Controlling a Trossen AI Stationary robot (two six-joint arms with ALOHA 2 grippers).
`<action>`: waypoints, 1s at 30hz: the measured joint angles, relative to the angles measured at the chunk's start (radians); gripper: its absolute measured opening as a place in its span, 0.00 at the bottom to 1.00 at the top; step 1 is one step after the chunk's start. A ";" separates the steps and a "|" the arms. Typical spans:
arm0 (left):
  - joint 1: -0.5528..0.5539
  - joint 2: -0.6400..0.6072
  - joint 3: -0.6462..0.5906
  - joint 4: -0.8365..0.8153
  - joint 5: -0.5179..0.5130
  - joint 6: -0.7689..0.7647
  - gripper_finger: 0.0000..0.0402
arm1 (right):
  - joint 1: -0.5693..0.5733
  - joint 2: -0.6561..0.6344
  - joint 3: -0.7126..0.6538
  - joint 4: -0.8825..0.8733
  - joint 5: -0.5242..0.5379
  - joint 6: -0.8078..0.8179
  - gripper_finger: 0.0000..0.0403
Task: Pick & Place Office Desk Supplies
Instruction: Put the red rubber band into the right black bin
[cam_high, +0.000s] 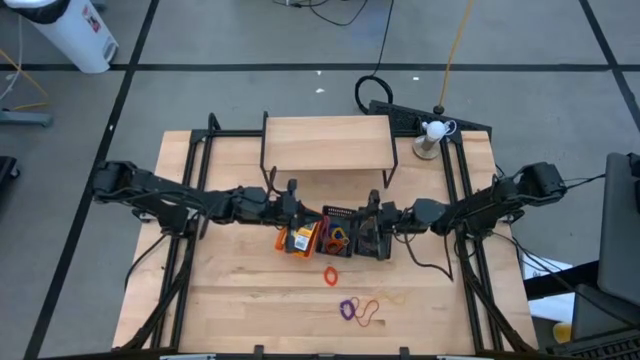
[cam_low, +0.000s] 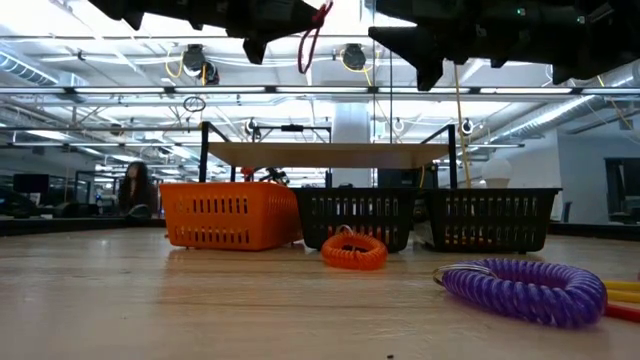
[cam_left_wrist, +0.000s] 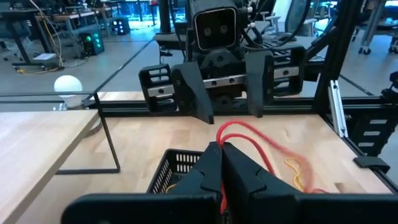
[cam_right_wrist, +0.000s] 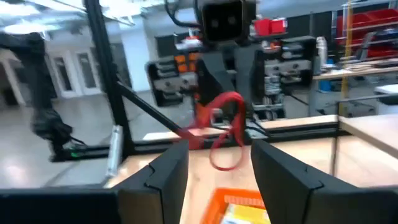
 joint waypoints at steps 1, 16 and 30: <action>0.000 0.002 0.000 0.007 0.000 0.000 0.00 | 0.000 0.000 0.000 0.009 -0.018 0.014 0.41; 0.000 0.002 0.000 0.025 -0.011 0.003 0.00 | -0.018 -0.001 0.000 0.004 -0.051 0.098 0.41; 0.002 0.082 0.000 0.122 -0.011 0.013 0.00 | 0.016 -0.001 0.012 -0.030 0.107 0.050 0.41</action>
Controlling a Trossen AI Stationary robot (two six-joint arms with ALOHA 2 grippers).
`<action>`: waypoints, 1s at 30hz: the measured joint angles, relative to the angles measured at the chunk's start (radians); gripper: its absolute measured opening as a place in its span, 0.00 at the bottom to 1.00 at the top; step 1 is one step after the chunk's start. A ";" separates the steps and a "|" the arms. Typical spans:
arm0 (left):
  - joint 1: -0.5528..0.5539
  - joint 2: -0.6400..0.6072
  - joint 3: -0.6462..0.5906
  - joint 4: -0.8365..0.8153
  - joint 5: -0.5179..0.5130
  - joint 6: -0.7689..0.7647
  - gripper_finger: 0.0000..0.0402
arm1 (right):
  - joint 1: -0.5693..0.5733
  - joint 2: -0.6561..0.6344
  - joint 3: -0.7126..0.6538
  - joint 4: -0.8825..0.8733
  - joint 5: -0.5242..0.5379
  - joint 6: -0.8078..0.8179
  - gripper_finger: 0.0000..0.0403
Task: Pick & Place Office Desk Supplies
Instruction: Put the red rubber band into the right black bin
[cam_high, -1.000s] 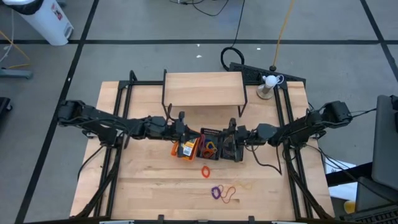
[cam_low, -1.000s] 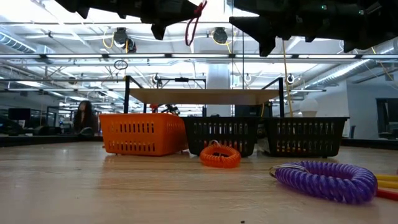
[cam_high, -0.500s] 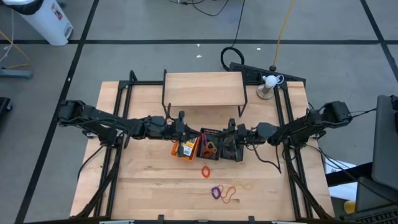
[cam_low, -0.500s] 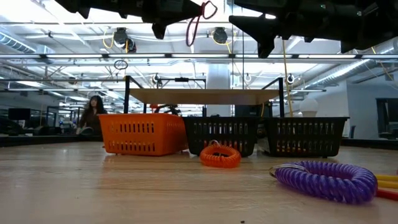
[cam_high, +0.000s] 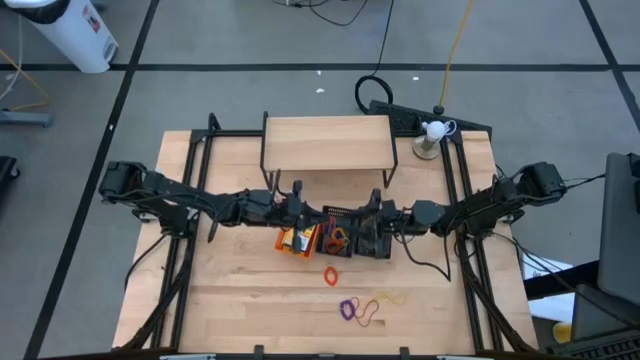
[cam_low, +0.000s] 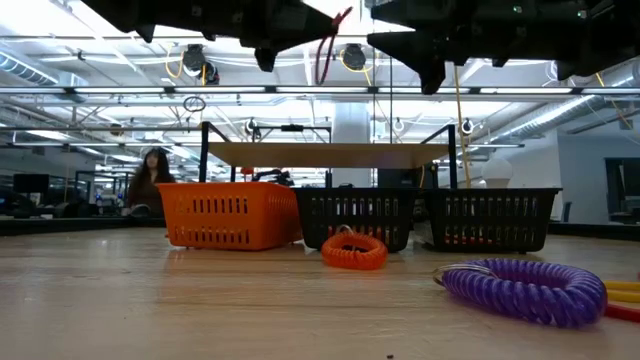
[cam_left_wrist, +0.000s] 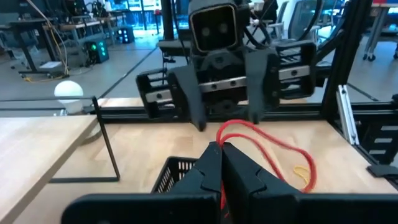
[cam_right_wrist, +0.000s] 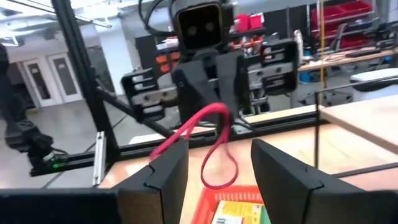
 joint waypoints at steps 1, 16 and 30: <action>0.002 0.000 0.000 0.002 0.000 0.001 0.00 | 0.000 0.000 0.000 -0.001 -0.004 0.006 0.41; 0.010 -0.002 0.000 0.054 -0.008 -0.002 0.00 | -0.021 0.000 0.000 -0.009 -0.105 0.087 0.41; 0.010 -0.002 0.000 0.063 -0.017 -0.005 0.00 | -0.027 0.003 0.015 -0.007 -0.181 0.105 0.41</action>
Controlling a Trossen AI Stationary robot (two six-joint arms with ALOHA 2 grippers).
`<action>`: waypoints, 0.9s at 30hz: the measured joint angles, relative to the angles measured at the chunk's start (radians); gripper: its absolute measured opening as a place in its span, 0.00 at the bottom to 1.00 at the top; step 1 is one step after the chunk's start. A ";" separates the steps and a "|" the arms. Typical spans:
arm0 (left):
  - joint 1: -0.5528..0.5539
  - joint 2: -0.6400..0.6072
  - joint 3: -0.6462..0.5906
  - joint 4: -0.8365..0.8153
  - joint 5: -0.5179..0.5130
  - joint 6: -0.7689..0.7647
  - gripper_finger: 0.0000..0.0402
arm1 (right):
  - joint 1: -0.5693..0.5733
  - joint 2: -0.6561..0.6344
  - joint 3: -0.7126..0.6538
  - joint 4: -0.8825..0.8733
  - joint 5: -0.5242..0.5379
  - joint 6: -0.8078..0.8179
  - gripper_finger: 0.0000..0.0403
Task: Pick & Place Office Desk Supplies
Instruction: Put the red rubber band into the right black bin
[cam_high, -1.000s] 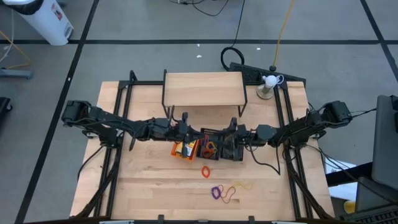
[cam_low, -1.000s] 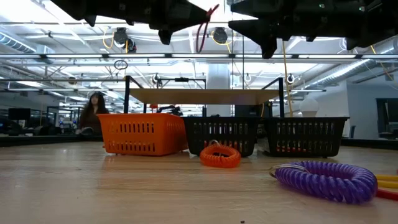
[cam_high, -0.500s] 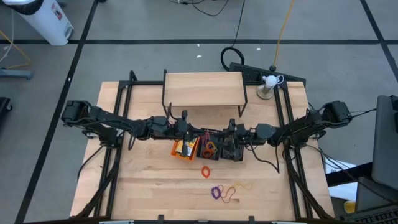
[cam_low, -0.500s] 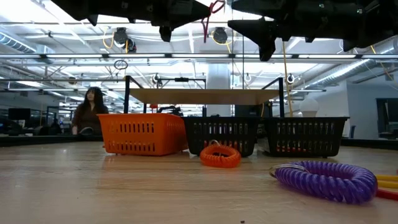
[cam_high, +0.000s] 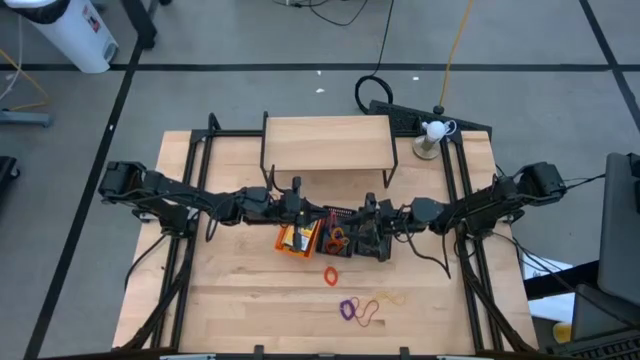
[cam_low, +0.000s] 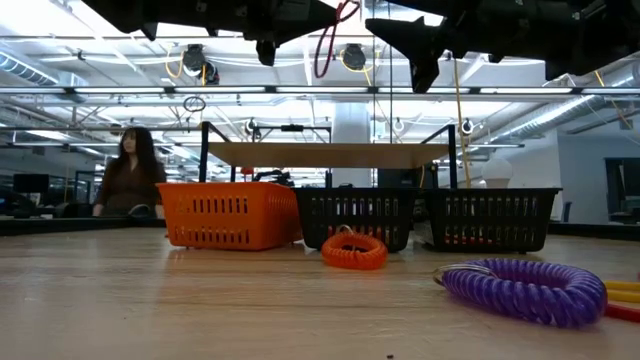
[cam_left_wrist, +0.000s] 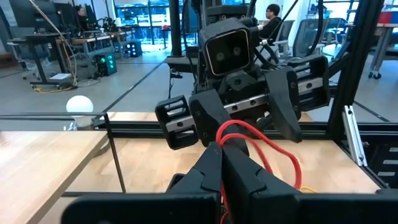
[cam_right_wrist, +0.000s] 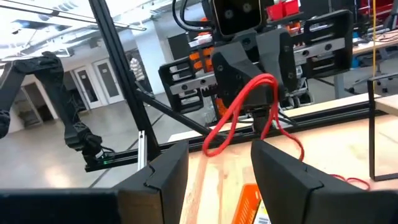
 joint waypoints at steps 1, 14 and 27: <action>0.000 0.000 0.000 0.000 0.000 0.000 0.00 | 0.000 0.008 0.001 0.009 0.000 0.000 0.41; 0.000 0.000 0.000 -0.032 -0.026 0.000 0.00 | -0.008 0.201 0.144 0.030 -0.077 -0.025 0.41; 0.000 0.001 0.000 -0.100 -0.026 0.000 0.00 | -0.008 0.193 0.143 0.008 -0.046 -0.041 0.26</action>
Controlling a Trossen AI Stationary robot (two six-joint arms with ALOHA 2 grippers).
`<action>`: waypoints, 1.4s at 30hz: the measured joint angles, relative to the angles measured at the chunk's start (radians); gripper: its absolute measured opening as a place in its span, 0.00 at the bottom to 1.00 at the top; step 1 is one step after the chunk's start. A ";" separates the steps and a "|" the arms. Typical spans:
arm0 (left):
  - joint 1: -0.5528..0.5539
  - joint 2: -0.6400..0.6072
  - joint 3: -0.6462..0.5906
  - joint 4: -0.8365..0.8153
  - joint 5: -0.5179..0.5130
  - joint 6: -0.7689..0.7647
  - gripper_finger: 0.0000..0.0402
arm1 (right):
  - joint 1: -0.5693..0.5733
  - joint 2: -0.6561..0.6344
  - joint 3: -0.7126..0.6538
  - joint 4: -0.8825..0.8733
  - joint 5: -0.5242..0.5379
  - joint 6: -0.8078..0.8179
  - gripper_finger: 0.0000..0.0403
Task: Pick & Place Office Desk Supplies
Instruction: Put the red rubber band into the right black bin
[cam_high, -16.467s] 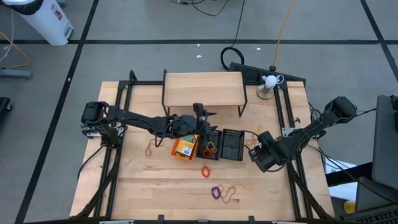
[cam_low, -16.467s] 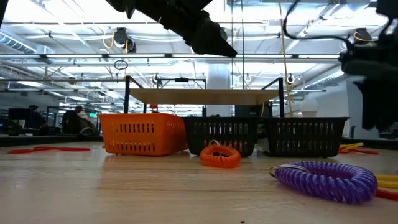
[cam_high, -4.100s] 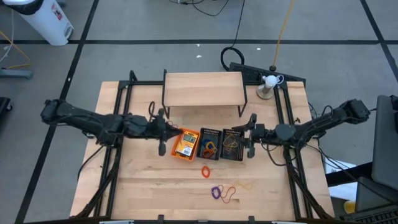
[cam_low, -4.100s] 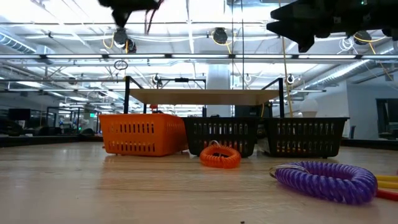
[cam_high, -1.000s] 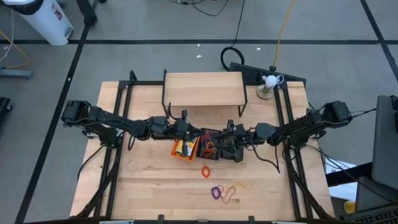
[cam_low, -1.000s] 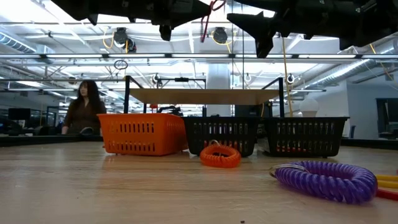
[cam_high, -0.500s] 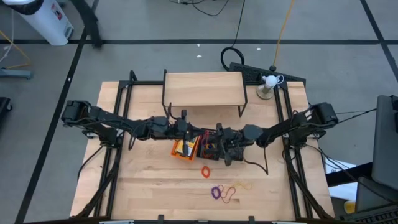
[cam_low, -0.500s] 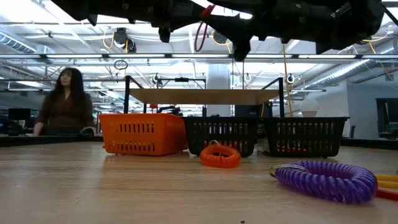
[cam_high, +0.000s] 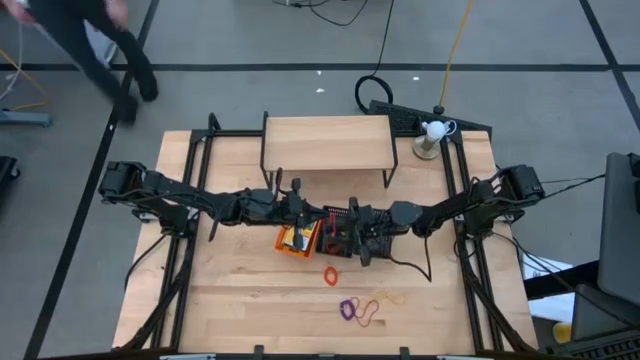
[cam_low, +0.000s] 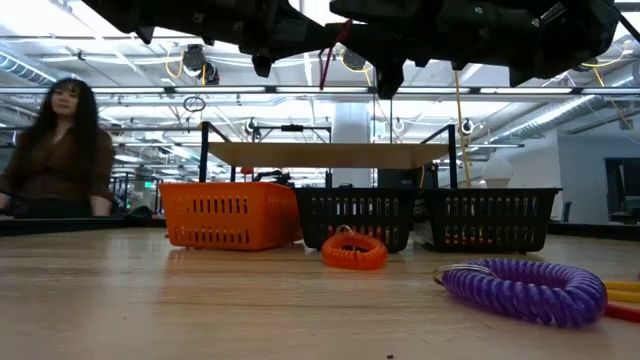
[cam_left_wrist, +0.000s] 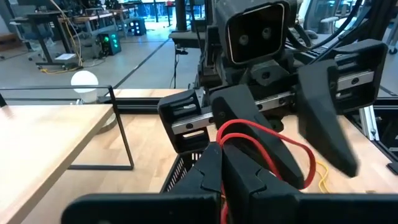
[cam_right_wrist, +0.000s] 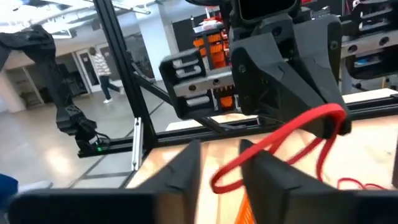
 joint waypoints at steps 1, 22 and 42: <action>0.000 0.000 0.000 0.000 0.000 0.000 0.00 | 0.000 0.000 0.000 -0.005 0.000 -0.007 0.21; 0.002 0.000 0.000 0.000 0.000 -0.047 0.26 | 0.005 -0.071 -0.003 -0.135 0.001 -0.085 0.00; 0.095 -0.076 0.000 -0.106 -0.019 -0.020 0.79 | 0.158 -0.536 -0.084 -0.669 0.520 -0.176 0.00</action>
